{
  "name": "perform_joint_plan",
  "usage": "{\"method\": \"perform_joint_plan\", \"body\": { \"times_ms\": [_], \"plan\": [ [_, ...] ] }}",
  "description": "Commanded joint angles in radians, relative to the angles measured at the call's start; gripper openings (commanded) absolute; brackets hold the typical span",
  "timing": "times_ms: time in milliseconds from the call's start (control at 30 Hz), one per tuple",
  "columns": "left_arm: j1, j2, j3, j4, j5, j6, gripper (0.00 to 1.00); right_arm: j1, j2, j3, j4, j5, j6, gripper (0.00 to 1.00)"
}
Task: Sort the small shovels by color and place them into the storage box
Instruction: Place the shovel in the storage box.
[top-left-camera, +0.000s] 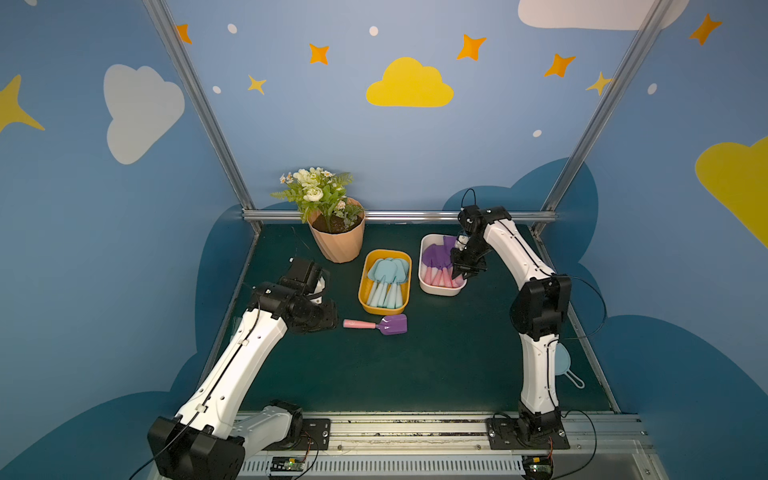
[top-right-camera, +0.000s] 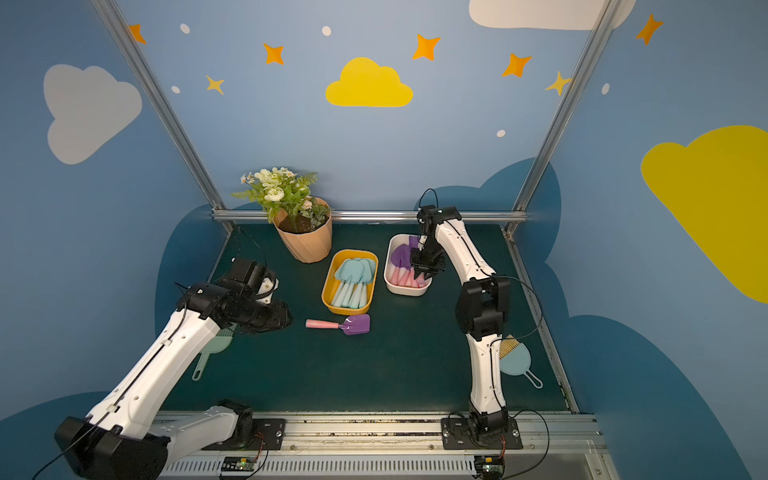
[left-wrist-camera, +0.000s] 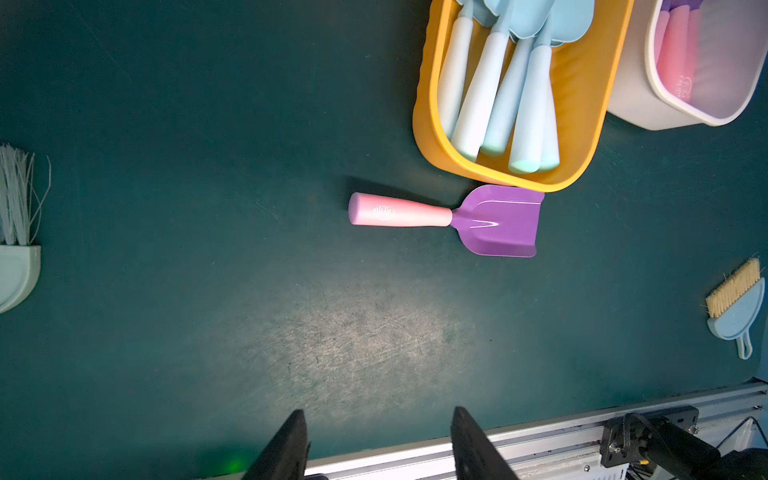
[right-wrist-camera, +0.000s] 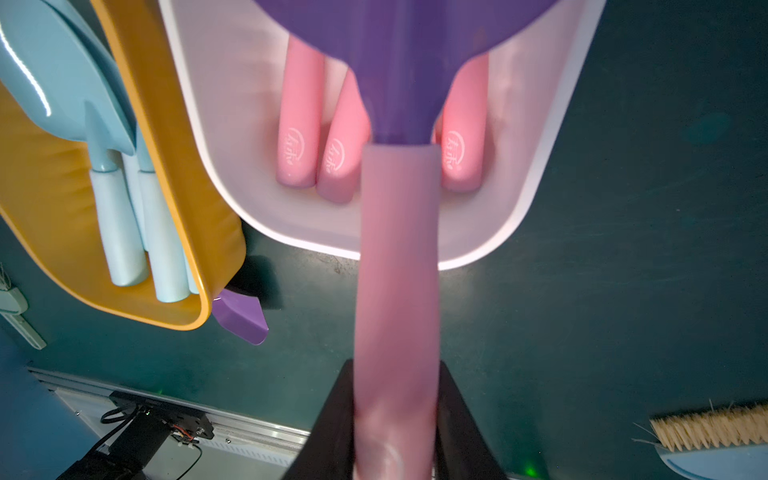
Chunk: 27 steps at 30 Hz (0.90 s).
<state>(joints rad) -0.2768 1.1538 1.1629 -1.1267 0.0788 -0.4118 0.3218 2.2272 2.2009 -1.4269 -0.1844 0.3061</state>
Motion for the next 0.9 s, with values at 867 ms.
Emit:
{"method": "perform_joint_plan", "body": {
  "times_ms": [867],
  "plan": [
    [0.004,0.011,-0.014,-0.020,-0.007,0.011,0.47,-0.025,0.268,0.298,-0.073,-0.028,-0.023,0.16]
  ]
}}
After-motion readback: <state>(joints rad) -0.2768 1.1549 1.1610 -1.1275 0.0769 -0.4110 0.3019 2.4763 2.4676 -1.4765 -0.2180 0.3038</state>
